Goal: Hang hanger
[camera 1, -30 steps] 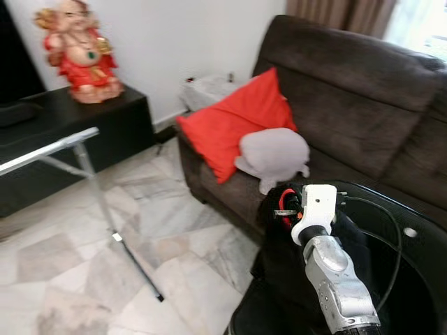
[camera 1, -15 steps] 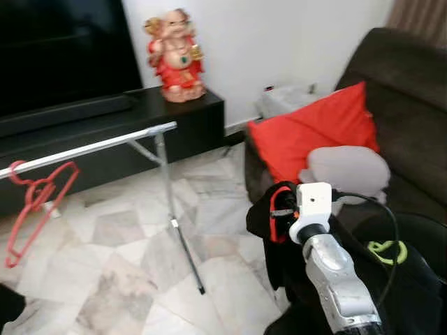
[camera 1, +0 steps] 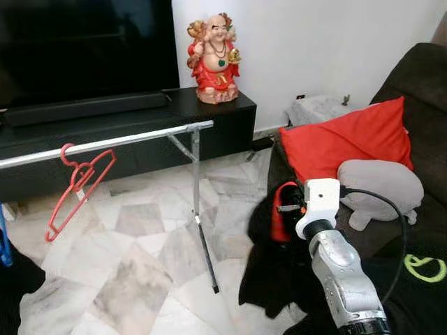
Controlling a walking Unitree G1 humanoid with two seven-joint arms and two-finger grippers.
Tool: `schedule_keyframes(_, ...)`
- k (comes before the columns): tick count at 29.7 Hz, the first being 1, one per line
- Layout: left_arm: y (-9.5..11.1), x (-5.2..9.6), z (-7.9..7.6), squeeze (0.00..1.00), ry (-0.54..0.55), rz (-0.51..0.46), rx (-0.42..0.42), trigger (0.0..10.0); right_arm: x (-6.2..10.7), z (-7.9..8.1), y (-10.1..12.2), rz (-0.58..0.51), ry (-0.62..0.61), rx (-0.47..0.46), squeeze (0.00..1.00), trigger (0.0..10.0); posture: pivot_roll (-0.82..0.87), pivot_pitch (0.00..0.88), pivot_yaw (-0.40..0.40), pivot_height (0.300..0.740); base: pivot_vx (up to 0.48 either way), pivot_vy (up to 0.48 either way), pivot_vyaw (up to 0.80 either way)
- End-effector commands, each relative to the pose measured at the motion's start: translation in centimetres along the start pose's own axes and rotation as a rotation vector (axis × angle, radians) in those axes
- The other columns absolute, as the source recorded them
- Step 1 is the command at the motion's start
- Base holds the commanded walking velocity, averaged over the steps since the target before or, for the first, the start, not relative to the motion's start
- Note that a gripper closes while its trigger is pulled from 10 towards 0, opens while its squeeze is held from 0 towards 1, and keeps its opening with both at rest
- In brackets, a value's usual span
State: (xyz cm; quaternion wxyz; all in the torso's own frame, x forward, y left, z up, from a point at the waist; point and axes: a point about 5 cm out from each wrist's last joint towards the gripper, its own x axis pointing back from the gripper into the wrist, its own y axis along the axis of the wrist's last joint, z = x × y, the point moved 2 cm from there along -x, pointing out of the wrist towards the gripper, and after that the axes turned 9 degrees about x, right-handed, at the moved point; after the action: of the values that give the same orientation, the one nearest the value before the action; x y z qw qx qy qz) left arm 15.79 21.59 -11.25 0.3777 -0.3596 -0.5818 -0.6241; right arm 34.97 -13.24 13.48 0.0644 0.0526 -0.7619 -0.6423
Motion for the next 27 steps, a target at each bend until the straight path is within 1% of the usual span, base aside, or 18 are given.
schedule_keyframes(1,-0.1,0.1,0.6,0.00,0.017,0.009,0.008,10.0,-0.2,0.9,0.3,-0.004,0.032,-0.001,0.00,10.0,0.10,0.000,-0.016,0.740,0.000,0.424,0.00)
schedule_keyframes(10,0.0,0.1,0.7,0.00,0.019,0.007,0.014,10.0,-0.1,0.9,0.0,0.006,0.036,0.011,0.00,10.0,0.10,0.000,-0.015,0.740,0.000,0.420,0.00)
schedule_keyframes(21,0.1,0.0,0.6,0.00,0.019,0.005,0.018,10.0,-0.3,1.1,0.5,-0.015,0.052,0.039,0.00,10.0,0.11,0.000,-0.018,0.740,0.000,0.411,0.00)
schedule_keyframes(23,0.2,0.0,0.6,0.00,0.018,0.001,0.004,10.0,-0.3,1.4,1.0,-0.049,0.069,0.080,0.00,10.0,0.11,0.000,-0.019,0.740,0.000,0.000,0.21)
schedule_keyframes(24,0.2,0.0,0.6,0.00,0.018,0.001,0.004,10.0,-0.3,1.4,1.0,-0.049,0.069,0.080,0.00,10.0,0.11,0.000,-0.019,0.740,0.000,0.000,0.43)
schedule_keyframes(25,0.2,0.0,0.6,0.00,0.020,0.003,-0.001,10.0,-0.3,1.5,1.5,-0.085,0.076,0.114,0.00,10.0,0.11,0.000,-0.019,0.740,0.000,0.000,0.80)
schedule_keyframes(27,0.1,0.0,0.6,0.00,0.022,0.005,-0.001,10.0,-0.3,1.8,1.9,-0.109,0.091,0.126,0.00,10.0,0.10,0.000,-0.020,0.740,0.000,0.000,0.80)
